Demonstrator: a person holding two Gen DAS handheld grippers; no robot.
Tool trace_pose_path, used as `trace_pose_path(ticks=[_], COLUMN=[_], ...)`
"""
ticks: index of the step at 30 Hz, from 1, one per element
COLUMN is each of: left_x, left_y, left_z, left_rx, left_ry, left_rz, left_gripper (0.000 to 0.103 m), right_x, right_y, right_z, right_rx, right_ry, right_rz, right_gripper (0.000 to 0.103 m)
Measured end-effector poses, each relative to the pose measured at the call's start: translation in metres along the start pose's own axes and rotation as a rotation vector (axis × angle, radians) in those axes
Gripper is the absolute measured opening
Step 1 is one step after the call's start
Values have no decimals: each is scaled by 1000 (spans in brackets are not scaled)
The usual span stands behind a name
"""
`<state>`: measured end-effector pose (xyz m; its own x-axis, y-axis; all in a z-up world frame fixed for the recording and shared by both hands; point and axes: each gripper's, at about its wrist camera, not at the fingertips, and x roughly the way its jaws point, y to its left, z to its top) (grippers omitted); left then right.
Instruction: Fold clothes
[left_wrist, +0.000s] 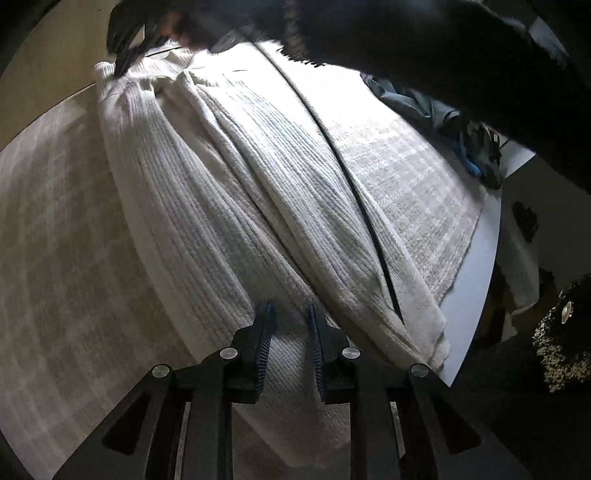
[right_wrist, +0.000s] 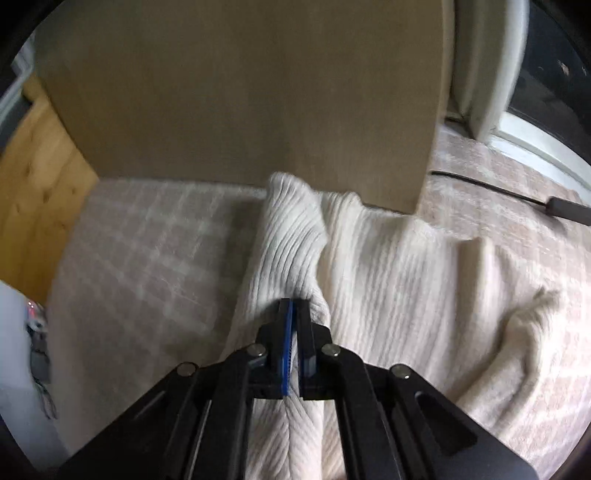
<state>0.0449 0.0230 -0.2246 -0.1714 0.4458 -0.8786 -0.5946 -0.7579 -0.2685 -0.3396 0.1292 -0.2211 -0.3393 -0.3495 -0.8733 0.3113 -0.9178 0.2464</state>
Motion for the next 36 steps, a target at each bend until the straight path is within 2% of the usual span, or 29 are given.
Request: trace_pose_path(ticks=[3, 5, 7, 10, 12, 14, 15, 17, 18, 19, 20, 21, 24, 27, 31, 36], left_x=[-4, -1, 3, -4, -17, -35, -44, -62, -62, -61, -61, -56, -44, -33, -18, -12], left_y=[1, 0, -1, -3, 0, 7, 10, 17, 23, 29, 35, 34, 31, 27, 22, 19], left_z=[2, 5, 7, 5, -1, -11, -16, -26, -30, -35, -39, -39, -41, -42, -44, -43], left_rx=[14, 11, 7, -2, -18, -38, -48, -69, -93, -117, -141, -141, -134, -125, -112, -109], left_ry=[5, 7, 9, 12, 5, -6, -12, -23, -12, -2, 8, 19, 47, 73, 108, 106], left_rz=[10, 8, 6, 14, 23, 43, 53, 72, 63, 53, 44, 42, 24, 0, -31, -62], left_gripper=[18, 18, 18, 18, 18, 18, 18, 24, 25, 25, 25, 25, 25, 26, 27, 23], right_x=[-16, 3, 29, 12, -33, -89, -119, -170, -195, -213, -225, -229, -214, -181, -158, -144], right_y=[15, 22, 22, 21, 19, 19, 19, 12, 7, 2, -4, -8, -16, -6, 12, 39], right_z=[7, 14, 20, 16, 1, -26, -42, -84, -107, -131, -157, -185, -277, -341, -374, -373], right_rx=[-52, -64, -61, -22, -10, -40, -64, -58, -45, -31, -16, 6, 100, 214, 282, 223], right_ry=[-75, -52, 21, 15, -40, -102, -133, -178, -197, -210, -215, -200, -80, 27, 55, 87], right_rz=[45, 15, -30, -7, 36, 26, 10, 6, 9, 7, -3, -12, -38, 9, 51, 51], right_gripper=[4, 4, 4, 4, 5, 6, 9, 29, 46, 57, 58, 58, 58, 58, 58, 58])
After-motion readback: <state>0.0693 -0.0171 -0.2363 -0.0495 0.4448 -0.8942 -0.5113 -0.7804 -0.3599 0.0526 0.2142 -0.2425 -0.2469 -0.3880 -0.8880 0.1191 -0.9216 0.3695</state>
